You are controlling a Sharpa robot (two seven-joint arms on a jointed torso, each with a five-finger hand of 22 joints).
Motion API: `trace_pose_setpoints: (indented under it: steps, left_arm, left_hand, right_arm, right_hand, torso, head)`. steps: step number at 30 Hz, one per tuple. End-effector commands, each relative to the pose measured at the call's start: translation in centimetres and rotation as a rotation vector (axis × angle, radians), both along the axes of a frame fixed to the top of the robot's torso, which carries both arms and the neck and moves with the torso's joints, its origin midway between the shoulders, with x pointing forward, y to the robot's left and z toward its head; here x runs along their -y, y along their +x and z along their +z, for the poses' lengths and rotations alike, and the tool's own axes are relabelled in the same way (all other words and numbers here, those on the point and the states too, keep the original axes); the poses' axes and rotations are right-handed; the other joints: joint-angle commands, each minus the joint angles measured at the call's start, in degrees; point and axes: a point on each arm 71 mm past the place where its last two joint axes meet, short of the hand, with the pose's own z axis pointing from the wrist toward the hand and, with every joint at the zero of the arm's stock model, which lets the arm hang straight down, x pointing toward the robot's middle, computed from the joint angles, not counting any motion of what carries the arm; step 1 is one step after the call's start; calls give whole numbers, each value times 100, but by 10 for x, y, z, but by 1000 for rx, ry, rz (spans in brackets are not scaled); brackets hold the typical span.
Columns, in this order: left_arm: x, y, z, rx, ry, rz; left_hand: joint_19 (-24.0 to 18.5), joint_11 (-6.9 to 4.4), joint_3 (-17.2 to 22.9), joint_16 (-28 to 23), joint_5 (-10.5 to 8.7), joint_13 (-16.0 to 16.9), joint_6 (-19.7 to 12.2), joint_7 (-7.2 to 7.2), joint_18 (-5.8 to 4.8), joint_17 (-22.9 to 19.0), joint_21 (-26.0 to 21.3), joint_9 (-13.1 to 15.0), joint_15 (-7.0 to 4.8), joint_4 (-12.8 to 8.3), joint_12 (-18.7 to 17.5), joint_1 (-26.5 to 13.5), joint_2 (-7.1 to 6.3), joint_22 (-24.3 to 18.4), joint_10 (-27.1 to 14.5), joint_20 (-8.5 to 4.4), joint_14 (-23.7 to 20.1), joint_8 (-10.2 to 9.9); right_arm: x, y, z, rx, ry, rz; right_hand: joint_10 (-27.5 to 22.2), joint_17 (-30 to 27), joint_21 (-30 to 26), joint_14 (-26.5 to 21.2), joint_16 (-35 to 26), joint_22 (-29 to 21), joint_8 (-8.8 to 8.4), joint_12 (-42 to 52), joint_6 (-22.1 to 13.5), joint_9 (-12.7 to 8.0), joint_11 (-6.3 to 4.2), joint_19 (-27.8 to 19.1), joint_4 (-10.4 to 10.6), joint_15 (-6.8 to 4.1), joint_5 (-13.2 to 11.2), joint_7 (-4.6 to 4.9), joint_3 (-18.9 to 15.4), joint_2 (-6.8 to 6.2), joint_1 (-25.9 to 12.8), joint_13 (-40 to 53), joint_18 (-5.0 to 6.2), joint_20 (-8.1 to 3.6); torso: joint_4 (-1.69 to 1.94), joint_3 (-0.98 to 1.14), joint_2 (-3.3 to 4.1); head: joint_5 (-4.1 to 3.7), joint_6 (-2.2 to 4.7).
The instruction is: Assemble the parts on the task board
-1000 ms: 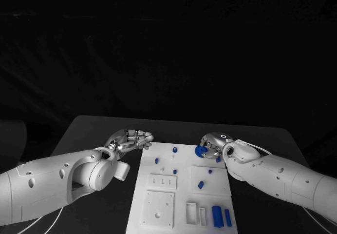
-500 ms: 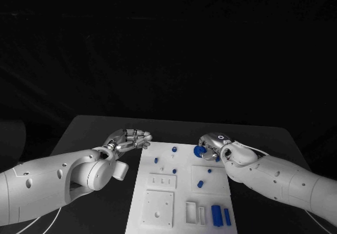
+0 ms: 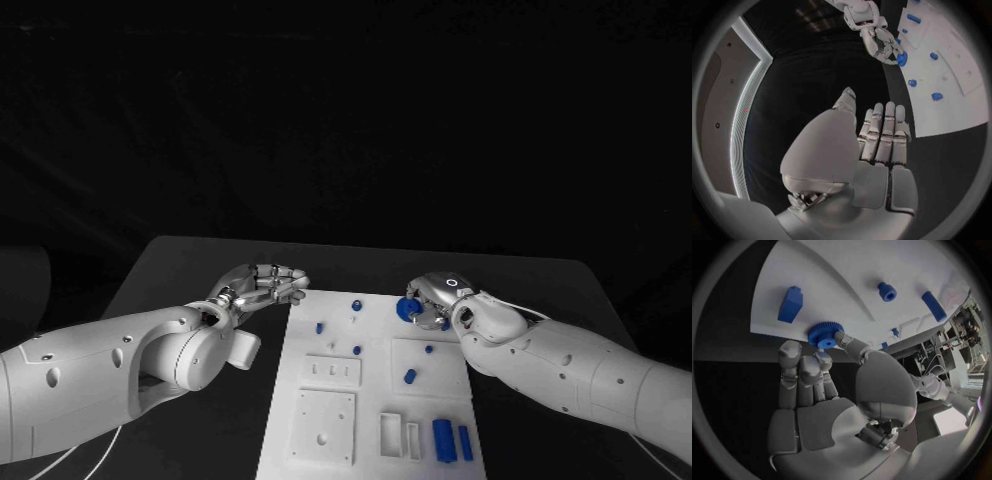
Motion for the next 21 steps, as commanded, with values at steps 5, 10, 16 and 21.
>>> trace_pose_setpoints:
  steps: [5, 10, 16, 21]
  left_arm:
    - [2, -1, 2, 11, -1, -19]
    - [2, 0, 2, 11, -1, -19]
    - [2, 0, 2, 12, -1, -19]
    - [1, 0, 2, 12, 0, -15]
  left_hand:
    - [-8, -5, -28, 23, -21, -7, 3, -11, 94, -8, -40, -5, 4, -6, -31, 15, 2, 117, -12, 16, 7, -37]
    - [-8, -5, -28, 24, -21, -7, 4, -12, 93, -8, -40, -6, 4, -5, -32, 13, 4, 117, -12, 16, 8, -37]
    - [-9, -7, -27, 24, -21, -7, 4, -12, 93, -8, -40, -7, 5, -4, -34, 11, 6, 117, -13, 17, 8, -38]
    - [-9, -7, -26, 25, -21, -8, 4, -13, 93, -8, -41, -7, 4, -5, -37, 12, 7, 117, -15, 16, 8, -39]
  right_arm:
    - [0, -7, -17, -53, -55, 11]
    - [0, -8, -16, -33, -47, 9]
    - [-1, -11, -11, 4, -49, 10]
    - [-7, -13, -1, 38, -40, 17]
  right_hand:
    - [-18, 12, 14, -9, -36, 107, 10, -1, 144, 18, -22, -37, -9, -27, -18, 140, 18, -10, 12, -15, 366, 15]
    - [21, 52, 67, 9, -41, 116, 88, 15, 301, 70, -63, -12, 89, -64, -18, 97, 223, 90, 45, -40, 366, 15]
    - [46, 91, 112, 16, -47, 118, 143, 25, 426, 113, -105, -9, 156, -103, -15, 53, 357, 115, 32, -58, 366, 8]
    - [62, 120, 144, 23, -46, 116, 167, 32, 487, 139, -126, 2, 201, -123, -15, 32, 387, 75, -14, -69, 366, 0]
  torso:
    - [8, 4, 0]
    - [15, -2, -4]
    - [8, -7, -9]
    - [8, -4, -10]
  head:
    - [-14, -6]
    - [-19, -9]
    - [-15, -3]
    - [-13, 13]
